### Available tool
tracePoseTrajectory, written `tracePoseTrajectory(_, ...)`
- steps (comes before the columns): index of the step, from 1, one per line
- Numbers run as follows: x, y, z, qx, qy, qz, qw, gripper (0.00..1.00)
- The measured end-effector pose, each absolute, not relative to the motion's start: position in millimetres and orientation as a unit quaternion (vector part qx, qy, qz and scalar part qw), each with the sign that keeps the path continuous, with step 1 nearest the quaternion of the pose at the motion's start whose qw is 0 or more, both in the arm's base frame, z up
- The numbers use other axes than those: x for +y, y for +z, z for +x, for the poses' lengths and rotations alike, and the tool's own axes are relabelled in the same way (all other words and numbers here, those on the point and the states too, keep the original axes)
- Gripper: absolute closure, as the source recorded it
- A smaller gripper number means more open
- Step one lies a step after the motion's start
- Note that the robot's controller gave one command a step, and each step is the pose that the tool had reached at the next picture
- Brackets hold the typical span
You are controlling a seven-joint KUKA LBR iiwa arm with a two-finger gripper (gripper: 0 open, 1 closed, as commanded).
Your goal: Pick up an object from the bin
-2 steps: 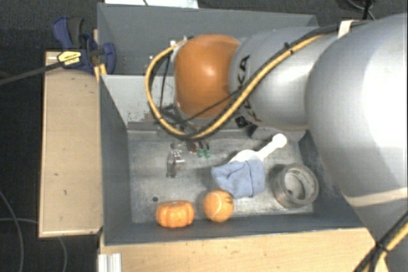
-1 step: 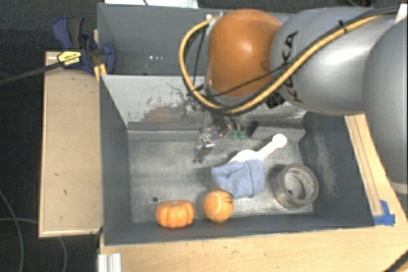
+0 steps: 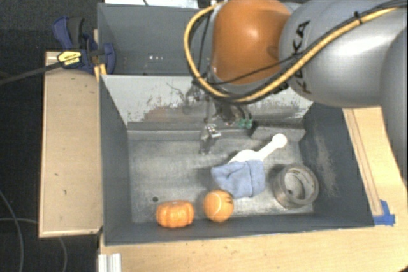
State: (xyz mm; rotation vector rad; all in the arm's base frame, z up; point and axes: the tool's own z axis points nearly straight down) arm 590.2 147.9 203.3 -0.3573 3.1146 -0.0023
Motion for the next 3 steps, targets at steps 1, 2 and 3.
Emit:
tracePoseTrajectory(1,114.0,152.1,580.8,0.992,0.002,-0.127,0.005,0.0)
tracePoseTrajectory(2,103.0,102.1,558.4,0.982,0.0,-0.189,0.002,0.0)
tracePoseTrajectory(3,65.9,107.0,535.0,0.974,0.0,-0.226,0.013,0.0)
